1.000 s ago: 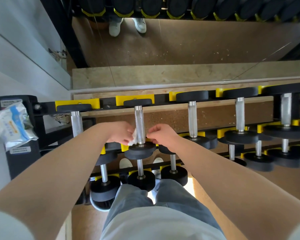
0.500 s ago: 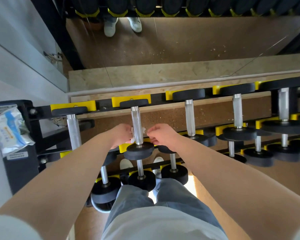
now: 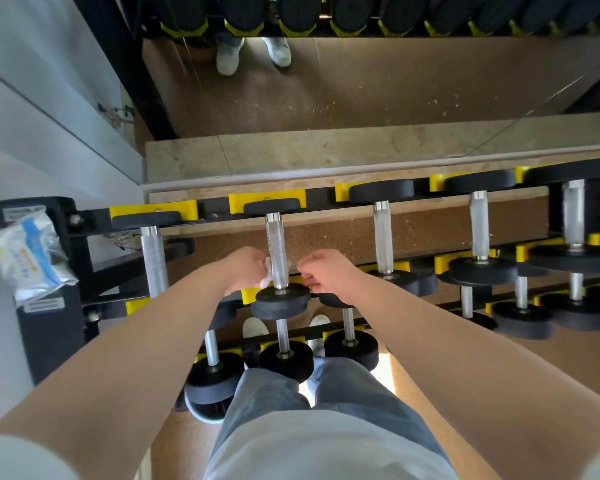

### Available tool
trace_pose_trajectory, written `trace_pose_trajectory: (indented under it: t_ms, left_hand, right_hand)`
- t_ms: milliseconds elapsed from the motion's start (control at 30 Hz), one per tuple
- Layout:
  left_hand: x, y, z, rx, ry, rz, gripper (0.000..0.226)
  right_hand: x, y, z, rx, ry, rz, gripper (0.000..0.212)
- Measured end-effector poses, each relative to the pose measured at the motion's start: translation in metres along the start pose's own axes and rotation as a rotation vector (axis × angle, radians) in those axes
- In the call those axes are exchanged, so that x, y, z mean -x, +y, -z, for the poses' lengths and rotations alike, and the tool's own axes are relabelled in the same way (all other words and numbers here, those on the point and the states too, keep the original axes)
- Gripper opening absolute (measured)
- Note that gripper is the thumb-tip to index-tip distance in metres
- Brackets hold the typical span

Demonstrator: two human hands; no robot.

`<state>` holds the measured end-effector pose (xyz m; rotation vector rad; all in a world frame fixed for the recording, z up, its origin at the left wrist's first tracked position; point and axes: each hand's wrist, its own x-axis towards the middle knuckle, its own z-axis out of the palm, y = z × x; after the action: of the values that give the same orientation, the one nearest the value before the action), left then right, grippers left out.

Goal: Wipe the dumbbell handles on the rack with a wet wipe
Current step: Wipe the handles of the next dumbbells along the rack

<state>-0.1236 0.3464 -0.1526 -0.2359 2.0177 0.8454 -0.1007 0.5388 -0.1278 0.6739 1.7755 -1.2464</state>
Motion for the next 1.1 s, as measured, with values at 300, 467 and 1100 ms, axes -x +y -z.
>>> trace_pose_trajectory:
  t_ms: [300,467,1100]
  left_hand:
    - [0.0,0.014,0.009,0.971,0.427,-0.016,0.036]
    - [0.021,0.007,-0.009,0.283,0.47,-0.166,0.018]
    - [0.029,0.026,-0.006,0.107,0.44,-0.192,0.024]
  right_hand:
    - [0.009,-0.006,0.003,0.078,-0.009,0.027,0.015]
    - [0.011,0.0,0.001,0.095,0.005,0.033,0.012]
    - [0.012,0.005,0.0,0.09,0.042,0.048,0.013]
